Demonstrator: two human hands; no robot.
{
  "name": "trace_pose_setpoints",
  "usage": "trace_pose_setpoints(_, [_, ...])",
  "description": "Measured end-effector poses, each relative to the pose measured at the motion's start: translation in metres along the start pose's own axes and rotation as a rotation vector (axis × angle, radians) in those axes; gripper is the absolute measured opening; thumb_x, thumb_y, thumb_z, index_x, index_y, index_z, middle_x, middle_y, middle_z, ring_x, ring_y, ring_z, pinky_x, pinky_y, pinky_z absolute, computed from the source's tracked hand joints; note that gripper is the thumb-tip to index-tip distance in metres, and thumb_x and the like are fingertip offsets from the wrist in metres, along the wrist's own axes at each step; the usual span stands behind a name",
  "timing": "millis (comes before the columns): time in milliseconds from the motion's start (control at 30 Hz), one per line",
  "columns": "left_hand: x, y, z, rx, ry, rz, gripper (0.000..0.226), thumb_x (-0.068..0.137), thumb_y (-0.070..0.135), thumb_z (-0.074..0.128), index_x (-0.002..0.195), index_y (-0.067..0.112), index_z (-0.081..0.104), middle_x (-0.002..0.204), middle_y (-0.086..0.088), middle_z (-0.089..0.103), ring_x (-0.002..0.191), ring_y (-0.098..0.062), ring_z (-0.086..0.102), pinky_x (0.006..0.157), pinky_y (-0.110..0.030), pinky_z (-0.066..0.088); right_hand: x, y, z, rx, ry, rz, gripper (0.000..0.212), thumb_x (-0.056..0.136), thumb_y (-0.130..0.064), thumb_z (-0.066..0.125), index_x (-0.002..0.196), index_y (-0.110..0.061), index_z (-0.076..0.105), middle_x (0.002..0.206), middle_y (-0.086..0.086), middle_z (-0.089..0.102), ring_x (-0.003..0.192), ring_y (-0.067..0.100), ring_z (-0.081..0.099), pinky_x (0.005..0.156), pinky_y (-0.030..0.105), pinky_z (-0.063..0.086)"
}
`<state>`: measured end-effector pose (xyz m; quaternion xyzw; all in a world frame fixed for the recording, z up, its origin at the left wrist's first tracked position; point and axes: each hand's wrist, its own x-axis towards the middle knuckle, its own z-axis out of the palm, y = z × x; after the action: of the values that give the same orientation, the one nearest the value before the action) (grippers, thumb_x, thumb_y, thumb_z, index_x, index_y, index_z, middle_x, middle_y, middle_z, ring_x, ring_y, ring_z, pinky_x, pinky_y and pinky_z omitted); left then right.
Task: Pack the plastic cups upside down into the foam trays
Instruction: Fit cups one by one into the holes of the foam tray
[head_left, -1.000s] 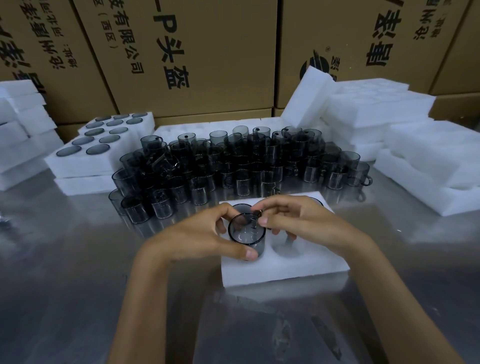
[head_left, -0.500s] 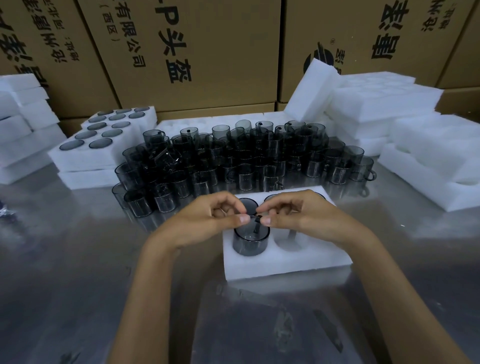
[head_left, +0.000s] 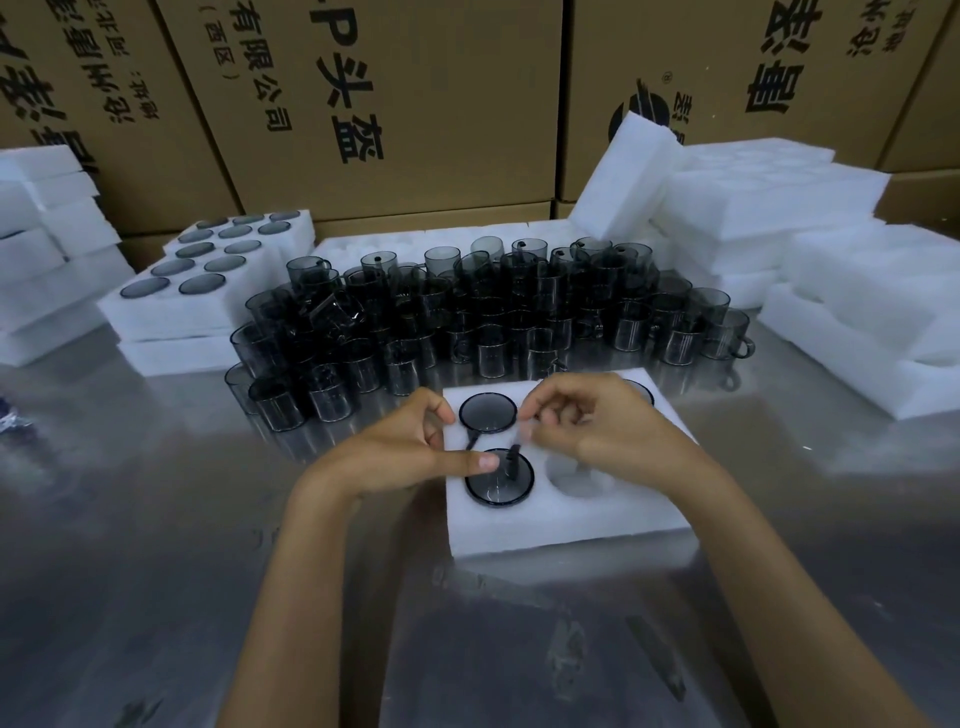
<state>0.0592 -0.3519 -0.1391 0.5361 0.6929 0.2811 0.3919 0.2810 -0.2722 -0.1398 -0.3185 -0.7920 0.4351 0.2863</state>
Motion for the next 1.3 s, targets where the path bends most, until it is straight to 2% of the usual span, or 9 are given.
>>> trace_pose_setpoints(233, [0.001, 0.000, 0.005, -0.162, 0.052, 0.065, 0.060, 0.069, 0.035, 0.089, 0.110, 0.015, 0.049, 0.074, -0.001, 0.053, 0.059, -0.007, 0.053, 0.052, -0.023, 0.043, 0.021, 0.018, -0.021, -0.188, 0.620, 0.005, 0.015, 0.092, -0.014, 0.063, 0.083, -0.025, 0.069, 0.078, -0.011, 0.069, 0.072, 0.004, 0.061, 0.061, 0.007, 0.040])
trace_pose_setpoints(400, [0.002, 0.000, 0.006, -0.183, 0.061, 0.072, 0.060, 0.068, 0.032, 0.090, 0.109, 0.013, 0.050, 0.078, -0.006, 0.050, 0.060, -0.010, 0.050, 0.054, -0.026, 0.039, 0.076, 0.021, -0.029, -0.525, 0.367, 0.208, 0.013, 0.093, -0.032, 0.062, 0.100, -0.024, 0.069, 0.094, -0.007, 0.070, 0.094, 0.020, 0.066, 0.073, 0.029, 0.046])
trace_pose_setpoints(500, [0.003, -0.002, 0.004, -0.188, 0.052, 0.079, 0.063, 0.067, 0.032, 0.091, 0.109, 0.012, 0.050, 0.077, -0.006, 0.050, 0.059, -0.011, 0.048, 0.054, -0.028, 0.037, 0.104, 0.018, -0.026, -0.580, 0.224, 0.365, 0.057, 0.084, -0.055, 0.072, 0.128, -0.021, 0.060, 0.114, 0.001, 0.068, 0.111, 0.027, 0.063, 0.086, 0.035, 0.050])
trace_pose_setpoints(633, [0.005, -0.003, 0.003, -0.181, 0.040, 0.062, 0.075, 0.052, 0.046, 0.092, 0.107, 0.016, 0.051, 0.080, -0.007, 0.055, 0.059, -0.012, 0.050, 0.056, -0.030, 0.038, 0.116, 0.022, -0.012, -0.648, 0.233, 0.481, 0.059, 0.070, -0.065, 0.080, 0.101, -0.018, 0.063, 0.092, -0.001, 0.066, 0.090, 0.025, 0.063, 0.066, 0.030, 0.044])
trace_pose_setpoints(800, [0.007, -0.004, 0.004, -0.204, 0.131, 0.071, 0.064, 0.060, 0.060, 0.086, 0.098, 0.019, 0.055, 0.081, -0.005, 0.061, 0.063, -0.011, 0.053, 0.062, -0.029, 0.039, 0.104, 0.013, -0.018, -0.622, 0.325, 0.349, 0.049, 0.075, -0.048, 0.080, 0.113, -0.021, 0.062, 0.099, -0.002, 0.068, 0.098, 0.024, 0.066, 0.071, 0.031, 0.048])
trace_pose_setpoints(933, [0.012, 0.005, 0.009, -0.207, 0.512, 0.278, 0.022, 0.082, 0.027, 0.080, 0.097, 0.024, 0.063, 0.081, 0.004, 0.056, 0.066, -0.004, 0.048, 0.070, -0.023, 0.042, 0.068, -0.006, -0.029, -0.311, 0.281, 0.057, 0.060, 0.075, -0.023, 0.081, 0.130, -0.029, 0.058, 0.117, -0.004, 0.066, 0.110, 0.018, 0.059, 0.092, 0.029, 0.050])
trace_pose_setpoints(1033, [0.007, 0.017, 0.022, -0.051, 0.569, 0.443, 0.052, 0.083, 0.023, 0.080, 0.126, 0.039, 0.056, 0.117, 0.017, 0.058, 0.103, 0.004, 0.053, 0.086, -0.017, 0.043, 0.034, -0.018, -0.027, -0.247, 0.175, -0.076, 0.069, 0.075, -0.014, 0.081, 0.135, -0.037, 0.055, 0.120, -0.010, 0.064, 0.116, 0.008, 0.051, 0.094, 0.010, 0.038])
trace_pose_setpoints(1100, [0.004, 0.025, 0.034, 0.010, 0.501, 0.518, 0.071, 0.086, 0.023, 0.077, 0.142, 0.048, 0.042, 0.139, 0.029, 0.046, 0.129, 0.009, 0.040, 0.101, -0.016, 0.036, 0.017, -0.020, -0.020, -0.217, 0.135, -0.132, 0.078, 0.074, -0.008, 0.078, 0.140, -0.038, 0.048, 0.125, -0.016, 0.063, 0.123, 0.008, 0.049, 0.103, 0.020, 0.038])
trace_pose_setpoints(1300, [0.004, 0.036, 0.060, 0.160, 0.413, 0.674, 0.083, 0.092, 0.009, 0.069, 0.152, 0.048, 0.028, 0.140, 0.046, 0.033, 0.137, 0.013, 0.031, 0.111, -0.010, 0.029, -0.011, -0.016, -0.014, -0.068, 0.186, -0.186, 0.079, 0.077, 0.000, 0.075, 0.138, -0.036, 0.040, 0.130, -0.018, 0.059, 0.127, 0.009, 0.052, 0.108, 0.034, 0.043])
